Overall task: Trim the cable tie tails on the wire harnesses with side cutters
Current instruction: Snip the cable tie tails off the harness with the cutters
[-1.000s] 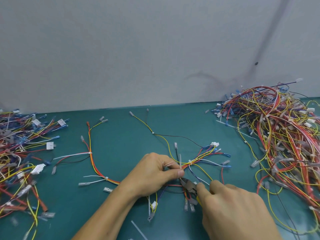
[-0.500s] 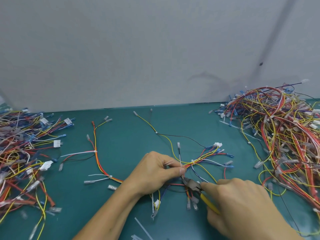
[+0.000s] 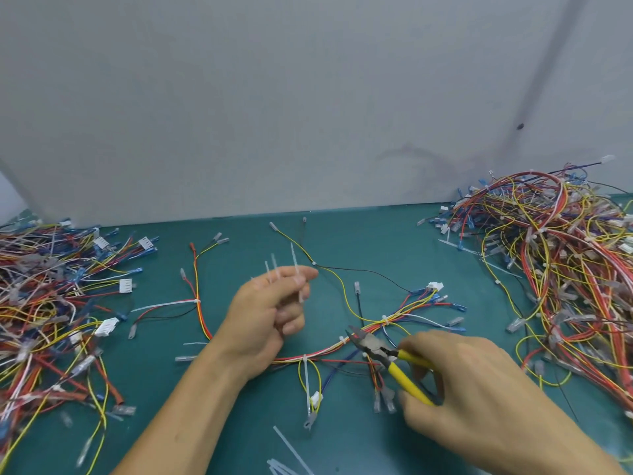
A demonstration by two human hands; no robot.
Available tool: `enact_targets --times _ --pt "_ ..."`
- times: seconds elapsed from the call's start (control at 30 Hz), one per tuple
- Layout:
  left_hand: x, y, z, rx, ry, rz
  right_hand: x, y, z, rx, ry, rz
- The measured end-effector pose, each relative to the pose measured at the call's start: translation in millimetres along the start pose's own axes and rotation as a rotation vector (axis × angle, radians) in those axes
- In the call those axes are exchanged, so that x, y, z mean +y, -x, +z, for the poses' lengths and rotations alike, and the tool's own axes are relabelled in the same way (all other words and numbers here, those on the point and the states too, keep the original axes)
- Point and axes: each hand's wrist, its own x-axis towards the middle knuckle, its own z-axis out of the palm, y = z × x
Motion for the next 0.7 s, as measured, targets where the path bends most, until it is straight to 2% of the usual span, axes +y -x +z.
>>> enact_targets --times 0.13,0.3,0.43,0.57,0.63,0.7 --pt "13.2 6.3 -6.7 0.051 0.092 -0.092 -7.1 -0.6 -4.6 -0.055 -0.064 -0.062" --pt "23.9 19.6 -15.4 -0.041 -0.133 -0.181 -9.2 -8.3 -8.2 -0.112 0.013 -0.08" --pt "17.5 29.8 -22.4 -0.07 -0.328 -0.175 -9.0 -23.5 -8.7 -0.176 0.067 -0.053" --pt "9.1 34.3 -28.4 -0.054 -0.39 -0.13 -14.0 -40.3 -9.5 -0.204 0.048 -0.017" --pt "6.0 38.9 -35.3 -0.103 -0.605 -0.014 -17.1 -46.3 -10.3 -0.208 0.039 -0.016" --pt "2.5 44.1 -39.8 -0.204 -1.009 0.201 -19.5 -50.3 -10.1 -0.203 0.038 -0.02"
